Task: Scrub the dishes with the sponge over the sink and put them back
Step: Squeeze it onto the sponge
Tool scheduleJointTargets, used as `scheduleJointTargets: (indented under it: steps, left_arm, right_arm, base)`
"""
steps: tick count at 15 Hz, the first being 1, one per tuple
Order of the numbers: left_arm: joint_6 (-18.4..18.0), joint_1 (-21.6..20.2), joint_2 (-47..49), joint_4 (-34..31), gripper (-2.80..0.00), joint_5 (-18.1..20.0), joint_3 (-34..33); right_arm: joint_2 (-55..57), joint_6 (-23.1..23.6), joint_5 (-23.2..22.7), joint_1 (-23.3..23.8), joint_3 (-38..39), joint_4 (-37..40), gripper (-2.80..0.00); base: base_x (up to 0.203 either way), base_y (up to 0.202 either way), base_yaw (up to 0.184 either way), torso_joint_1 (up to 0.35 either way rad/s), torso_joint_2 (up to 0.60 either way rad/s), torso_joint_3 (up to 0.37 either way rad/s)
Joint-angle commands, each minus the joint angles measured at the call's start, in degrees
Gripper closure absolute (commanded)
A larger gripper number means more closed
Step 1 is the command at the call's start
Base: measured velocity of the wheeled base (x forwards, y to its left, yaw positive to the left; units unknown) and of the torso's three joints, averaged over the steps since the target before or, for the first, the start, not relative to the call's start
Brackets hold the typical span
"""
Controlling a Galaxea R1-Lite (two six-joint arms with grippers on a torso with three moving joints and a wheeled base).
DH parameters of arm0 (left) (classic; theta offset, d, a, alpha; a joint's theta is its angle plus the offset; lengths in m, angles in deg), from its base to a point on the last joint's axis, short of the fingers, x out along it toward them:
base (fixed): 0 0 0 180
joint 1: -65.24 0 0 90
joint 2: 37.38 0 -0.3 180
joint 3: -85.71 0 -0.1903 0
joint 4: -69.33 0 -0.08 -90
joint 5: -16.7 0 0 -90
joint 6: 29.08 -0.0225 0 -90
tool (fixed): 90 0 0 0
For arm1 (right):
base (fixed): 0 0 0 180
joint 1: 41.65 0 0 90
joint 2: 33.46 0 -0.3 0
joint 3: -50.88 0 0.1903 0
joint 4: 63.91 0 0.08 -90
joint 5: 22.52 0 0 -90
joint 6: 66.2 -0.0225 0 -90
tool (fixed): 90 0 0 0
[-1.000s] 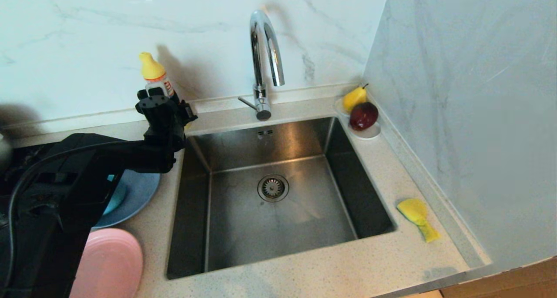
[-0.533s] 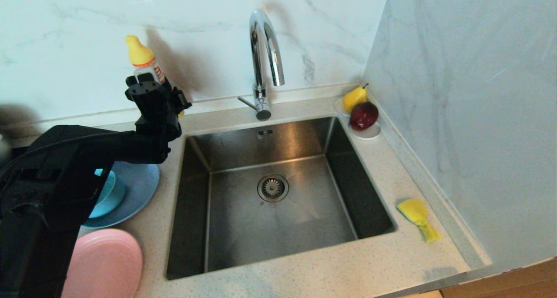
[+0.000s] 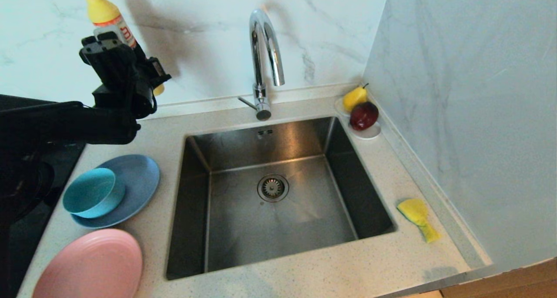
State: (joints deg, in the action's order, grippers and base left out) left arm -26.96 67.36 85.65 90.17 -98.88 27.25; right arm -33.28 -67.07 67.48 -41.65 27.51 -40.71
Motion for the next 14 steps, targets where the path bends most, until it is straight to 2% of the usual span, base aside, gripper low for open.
scheduleJointTargets:
  steps: [1,7,9,10,12,14]
  left_arm:
    - [0.1,0.3,-10.0,-3.0,0.0,-0.1,-2.9]
    - [0.4,3.2,-28.8,-18.2,0.0,1.0,-11.2]
    - [0.3,4.5,-34.8,-24.3,0.0,4.1,-13.8]
    - [0.3,5.6,-37.8,-29.7,0.0,6.2,-14.5]
    - [-0.1,8.6,-42.0,-39.6,0.0,10.8,-13.2]
    - [-1.3,11.6,-44.2,-44.3,0.0,12.9,-11.5]
  right_arm:
    - [0.0,0.0,0.0,0.0,0.0,0.0,0.0]
    - [0.0,0.0,0.0,0.0,0.0,0.0,0.0]
    - [0.0,0.0,0.0,0.0,0.0,0.0,0.0]
    - [0.0,0.0,0.0,0.0,0.0,0.0,0.0]
    - [0.0,0.0,0.0,0.0,0.0,0.0,0.0]
    - [0.0,0.0,0.0,0.0,0.0,0.0,0.0]
  base:
    - [0.0,0.0,0.0,0.0,0.0,0.0]
    - [0.0,0.0,0.0,0.0,0.0,0.0]
    - [0.0,0.0,0.0,0.0,0.0,0.0]
    - [0.0,0.0,0.0,0.0,0.0,0.0]
    - [0.0,0.0,0.0,0.0,0.0,0.0]
    - [0.0,0.0,0.0,0.0,0.0,0.0]
